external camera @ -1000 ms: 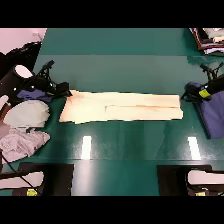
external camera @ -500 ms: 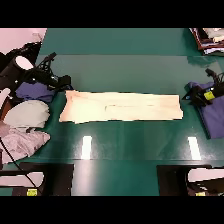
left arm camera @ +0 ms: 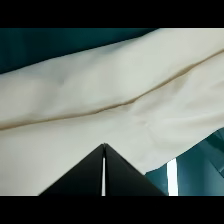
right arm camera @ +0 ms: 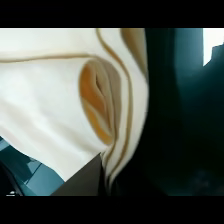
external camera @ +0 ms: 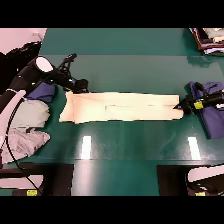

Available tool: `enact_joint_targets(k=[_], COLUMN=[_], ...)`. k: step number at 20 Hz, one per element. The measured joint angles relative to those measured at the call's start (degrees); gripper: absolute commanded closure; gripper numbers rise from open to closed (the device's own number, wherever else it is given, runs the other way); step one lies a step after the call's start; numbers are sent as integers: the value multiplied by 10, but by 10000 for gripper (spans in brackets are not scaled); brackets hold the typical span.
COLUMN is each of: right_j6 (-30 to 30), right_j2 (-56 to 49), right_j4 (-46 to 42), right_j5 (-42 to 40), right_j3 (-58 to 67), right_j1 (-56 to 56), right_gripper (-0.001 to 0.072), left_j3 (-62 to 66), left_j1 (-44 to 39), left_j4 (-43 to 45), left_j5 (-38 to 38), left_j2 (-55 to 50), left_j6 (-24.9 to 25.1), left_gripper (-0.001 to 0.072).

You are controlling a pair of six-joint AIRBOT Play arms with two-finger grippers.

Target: Fold the shirts.

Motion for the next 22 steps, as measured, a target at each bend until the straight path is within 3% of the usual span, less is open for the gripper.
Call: enact_joint_targets(k=[6,15,22], right_j6=[-14,86,107], right_j2=[54,173,184], right_j4=[10,16,38], right_j5=[23,45,-12], right_j3=[47,231,331], right_j1=[39,190,329], right_gripper=[696,696,695], left_j3=[28,141,154], left_j1=[-76,-183,-202], left_j4=[-16,-30,-33], left_j5=[50,64,71], left_j2=[-61,-205,-225], left_j6=[-24,-45,-48], left_gripper=[684,683,684])
